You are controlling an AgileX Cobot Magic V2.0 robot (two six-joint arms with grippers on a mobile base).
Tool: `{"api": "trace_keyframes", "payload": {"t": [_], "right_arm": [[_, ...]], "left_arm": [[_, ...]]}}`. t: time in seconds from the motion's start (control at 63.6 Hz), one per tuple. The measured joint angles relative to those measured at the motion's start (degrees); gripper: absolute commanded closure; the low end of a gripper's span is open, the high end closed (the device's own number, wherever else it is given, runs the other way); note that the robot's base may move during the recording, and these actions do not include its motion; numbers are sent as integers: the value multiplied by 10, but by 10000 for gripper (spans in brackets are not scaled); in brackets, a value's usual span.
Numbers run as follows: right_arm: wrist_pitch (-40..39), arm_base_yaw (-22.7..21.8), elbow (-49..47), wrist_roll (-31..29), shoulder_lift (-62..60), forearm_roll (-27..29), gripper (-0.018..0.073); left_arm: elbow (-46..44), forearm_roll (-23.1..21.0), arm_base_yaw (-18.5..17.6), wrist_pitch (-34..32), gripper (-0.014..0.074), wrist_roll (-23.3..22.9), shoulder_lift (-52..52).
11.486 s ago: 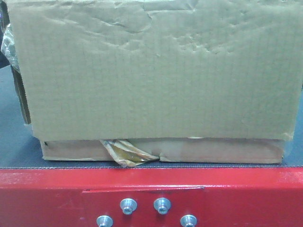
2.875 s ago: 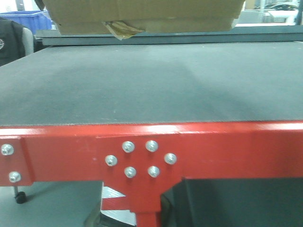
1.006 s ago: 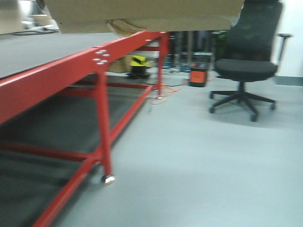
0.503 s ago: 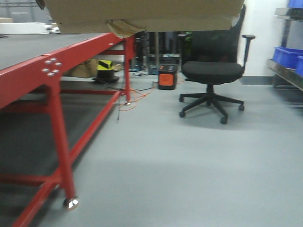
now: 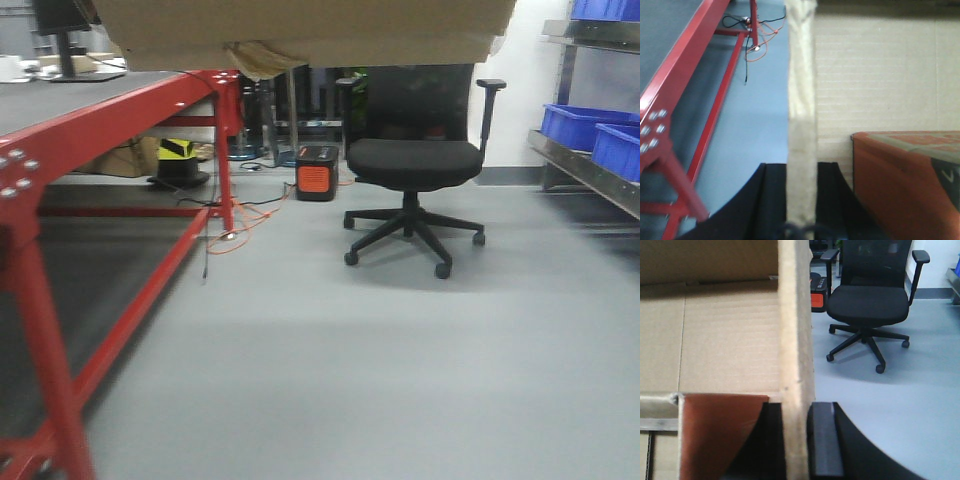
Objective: Stack two boxes on right shelf middle
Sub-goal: 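Hold the box stack and drive the base away from the table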
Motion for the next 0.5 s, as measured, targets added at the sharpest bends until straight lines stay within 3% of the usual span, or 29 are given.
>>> {"api": "trace_keyframes", "payload": {"t": [0.503], "right_arm": [[0,0,0,0,0,0,721]], "left_arm": [[0,0,0,0,708,0,0]]}}
